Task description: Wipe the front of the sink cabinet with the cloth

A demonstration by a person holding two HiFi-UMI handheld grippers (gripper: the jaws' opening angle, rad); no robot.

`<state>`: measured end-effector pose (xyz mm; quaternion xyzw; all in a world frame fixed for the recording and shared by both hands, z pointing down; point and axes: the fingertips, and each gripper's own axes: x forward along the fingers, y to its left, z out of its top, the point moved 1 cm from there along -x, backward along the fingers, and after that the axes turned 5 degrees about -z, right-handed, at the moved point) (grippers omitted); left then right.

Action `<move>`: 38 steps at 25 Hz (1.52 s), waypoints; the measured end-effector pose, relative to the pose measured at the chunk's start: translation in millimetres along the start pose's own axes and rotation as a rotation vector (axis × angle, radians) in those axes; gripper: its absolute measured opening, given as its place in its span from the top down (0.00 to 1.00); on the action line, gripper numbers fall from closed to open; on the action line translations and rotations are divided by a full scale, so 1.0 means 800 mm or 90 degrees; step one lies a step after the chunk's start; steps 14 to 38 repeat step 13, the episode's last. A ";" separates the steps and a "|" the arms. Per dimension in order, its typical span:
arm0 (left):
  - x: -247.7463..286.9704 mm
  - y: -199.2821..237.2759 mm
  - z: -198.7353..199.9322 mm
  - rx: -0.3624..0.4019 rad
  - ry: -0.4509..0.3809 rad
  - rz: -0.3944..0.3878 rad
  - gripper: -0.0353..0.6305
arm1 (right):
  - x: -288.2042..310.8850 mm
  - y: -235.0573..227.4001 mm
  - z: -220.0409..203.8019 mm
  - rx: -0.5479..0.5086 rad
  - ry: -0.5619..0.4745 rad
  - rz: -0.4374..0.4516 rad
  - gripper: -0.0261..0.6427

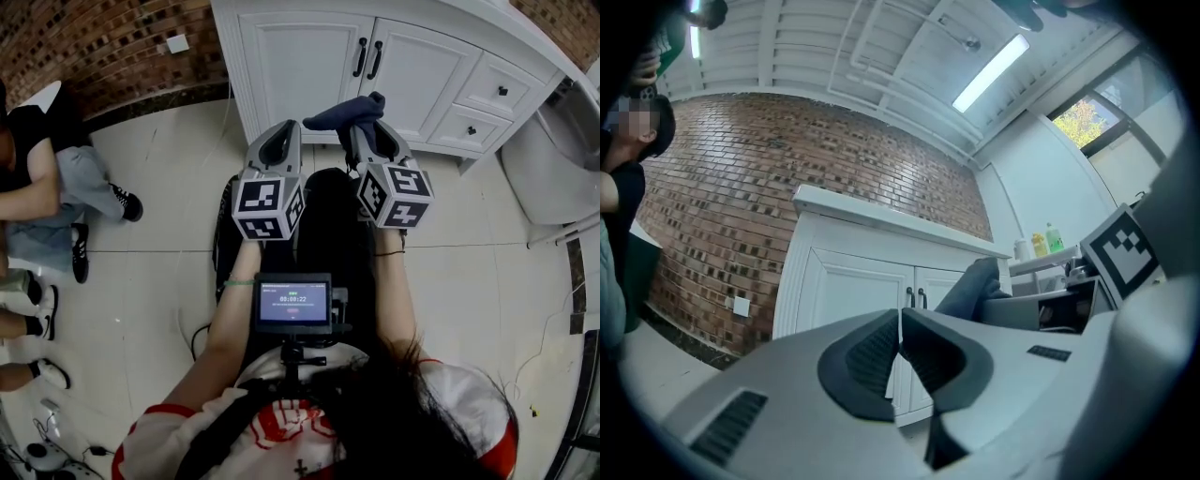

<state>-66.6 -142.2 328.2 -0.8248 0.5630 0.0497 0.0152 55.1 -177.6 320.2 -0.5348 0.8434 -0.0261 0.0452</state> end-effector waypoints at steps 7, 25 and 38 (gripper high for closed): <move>-0.004 0.001 -0.006 0.002 0.003 0.001 0.88 | -0.005 0.009 -0.023 0.014 0.016 0.009 0.80; -0.003 0.004 -0.007 0.003 0.003 0.001 0.88 | 0.001 0.011 -0.021 0.014 0.014 0.014 0.80; -0.003 0.004 -0.007 0.003 0.003 0.001 0.88 | 0.001 0.011 -0.021 0.014 0.014 0.014 0.80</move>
